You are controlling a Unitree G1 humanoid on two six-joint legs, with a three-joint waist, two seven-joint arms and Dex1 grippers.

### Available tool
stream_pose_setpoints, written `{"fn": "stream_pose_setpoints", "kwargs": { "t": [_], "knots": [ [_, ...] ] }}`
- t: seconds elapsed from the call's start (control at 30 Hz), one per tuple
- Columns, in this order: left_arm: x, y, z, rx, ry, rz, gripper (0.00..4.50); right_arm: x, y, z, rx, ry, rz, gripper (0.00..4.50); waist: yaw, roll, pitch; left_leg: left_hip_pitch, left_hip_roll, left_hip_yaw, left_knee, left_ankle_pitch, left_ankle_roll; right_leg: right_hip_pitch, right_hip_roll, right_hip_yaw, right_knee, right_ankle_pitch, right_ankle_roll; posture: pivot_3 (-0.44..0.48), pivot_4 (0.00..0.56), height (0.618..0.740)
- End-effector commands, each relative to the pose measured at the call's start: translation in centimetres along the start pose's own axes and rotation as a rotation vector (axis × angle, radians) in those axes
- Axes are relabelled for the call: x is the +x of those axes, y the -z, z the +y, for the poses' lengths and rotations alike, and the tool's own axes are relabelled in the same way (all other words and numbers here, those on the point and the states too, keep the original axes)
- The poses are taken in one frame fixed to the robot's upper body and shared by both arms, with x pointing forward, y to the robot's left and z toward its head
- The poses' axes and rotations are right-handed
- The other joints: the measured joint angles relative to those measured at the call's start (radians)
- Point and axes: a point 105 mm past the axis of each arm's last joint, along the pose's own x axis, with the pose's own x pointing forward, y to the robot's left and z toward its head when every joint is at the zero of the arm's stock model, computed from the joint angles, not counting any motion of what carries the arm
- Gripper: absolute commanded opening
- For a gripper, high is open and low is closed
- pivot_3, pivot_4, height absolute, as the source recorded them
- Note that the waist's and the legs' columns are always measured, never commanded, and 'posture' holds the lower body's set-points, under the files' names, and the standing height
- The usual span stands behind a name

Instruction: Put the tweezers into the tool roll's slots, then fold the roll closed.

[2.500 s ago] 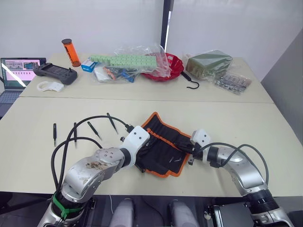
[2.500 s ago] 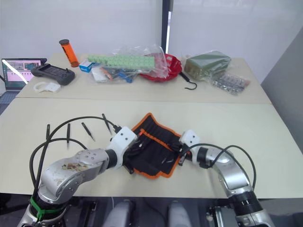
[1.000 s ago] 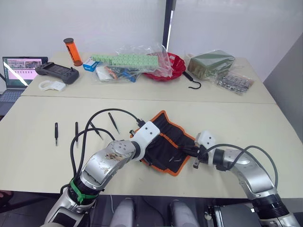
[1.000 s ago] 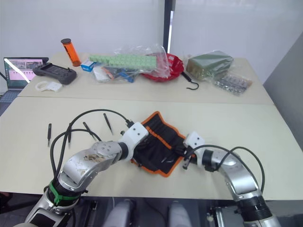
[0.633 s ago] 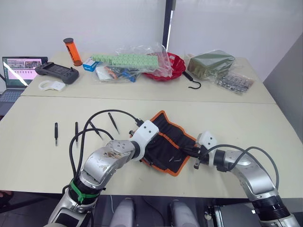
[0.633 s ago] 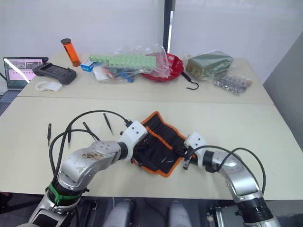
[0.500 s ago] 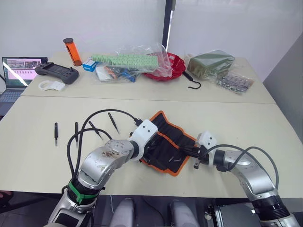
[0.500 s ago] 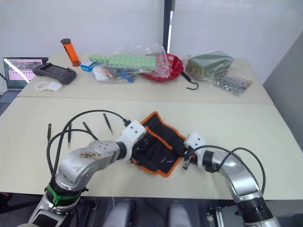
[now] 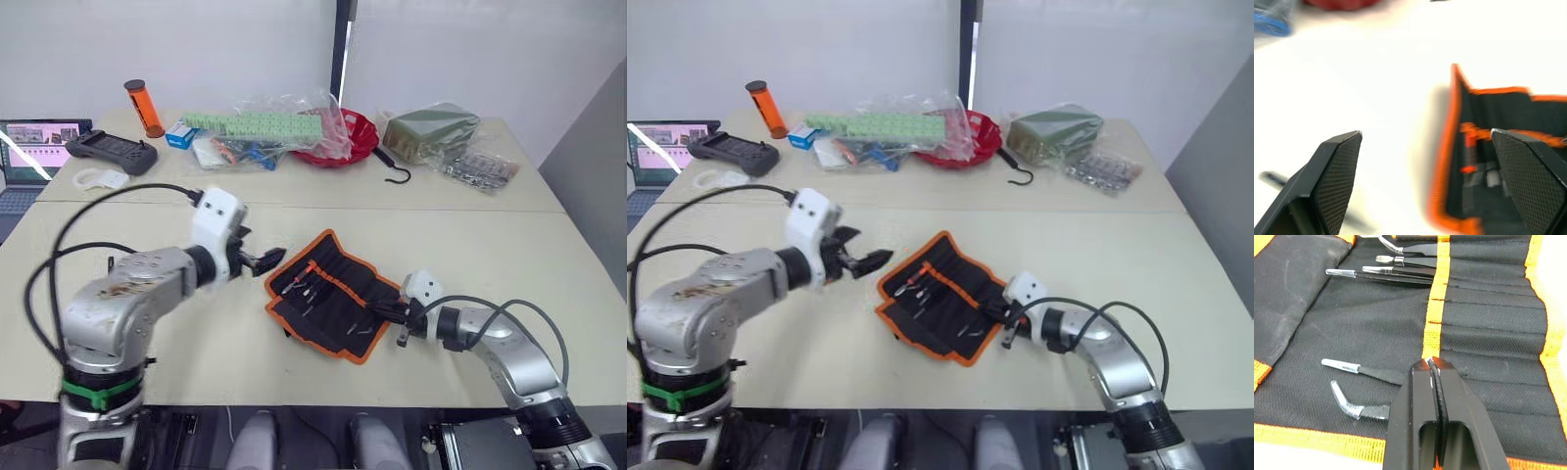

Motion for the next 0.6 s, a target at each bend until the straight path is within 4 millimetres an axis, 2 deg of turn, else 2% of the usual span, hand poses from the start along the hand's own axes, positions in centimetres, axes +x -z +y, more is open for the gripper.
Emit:
{"fn": "stream_pose_setpoints", "kwargs": {
  "t": [0.03, 0.1, 0.23, 0.4, 0.43, 0.5, 0.6],
  "knots": [
    [-2.0, -0.7, 1.9, 0.112, -0.083, -0.134, 4.49, -0.2, 1.5, -0.1, 0.041, 0.0, 0.046, 0.0, 0.0, 0.0, 0.0, 0.0, 0.0, 0.0, -0.001, 0.0, 0.0, 0.0, 0.0, 0.0, -0.001, 0.0, 0.0, 0.0, 0.15, 0.74],
    [-3.2, 0.2, 2.2, 0.13, -0.06, -0.143, 4.49, -0.2, 1.3, -0.3, 0.037, -0.002, 0.035, 0.0, 0.003, 0.0, 0.0, -0.001, 0.0, 0.0, -0.001, 0.0, 0.0, 0.0, 0.0, 0.0, -0.001, 0.0, -0.001, 0.0, 0.15, 0.74],
    [-6.3, 2.1, 3.5, 0.021, -0.041, -0.153, 4.49, 0.0, 1.0, -0.7, 0.032, 0.002, 0.009, 0.0, 0.003, 0.0, 0.0, 0.0, 0.001, 0.001, -0.001, 0.0, 0.0, -0.001, 0.0, 0.0, -0.001, 0.0, -0.002, 0.0, 0.15, 0.74],
    [-9.7, 5.0, 5.6, 0.001, -0.184, -0.142, 4.49, 0.2, 0.9, -0.9, 0.022, -0.005, -0.014, 0.0, 0.005, 0.0, 0.0, 0.0, 0.002, 0.001, -0.001, 0.0, 0.0, -0.001, 0.0, 0.0, -0.002, 0.0, -0.002, 0.0, 0.15, 0.74],
    [-10.6, 5.7, 6.3, -0.015, -0.243, -0.148, 4.49, 0.2, 0.8, -1.0, 0.018, -0.002, -0.023, 0.0, 0.006, 0.0, 0.0, 0.0, 0.002, 0.001, -0.001, 0.0, 0.0, -0.001, 0.0, 0.0, -0.002, 0.0, -0.002, 0.0, 0.15, 0.74],
    [-13.0, 8.7, 7.4, -0.056, -0.376, -0.124, 4.49, 0.1, 0.3, -1.1, 0.009, 0.007, -0.053, 0.0, 0.006, 0.0, 0.0, 0.0, 0.002, 0.002, -0.001, 0.0, 0.0, -0.001, -0.001, 0.0, -0.002, 0.0, -0.002, 0.0, 0.15, 0.74],
    [-15.8, 11.8, 7.1, -0.099, -0.478, -0.086, 4.49, -0.1, -0.5, -1.4, -0.005, 0.013, -0.089, 0.0, 0.003, 0.0, 0.0, 0.0, 0.005, 0.005, -0.003, 0.0, -0.001, -0.001, 0.0, 0.001, -0.007, 0.001, -0.004, 0.0, 0.15, 0.74]
  ]
}}
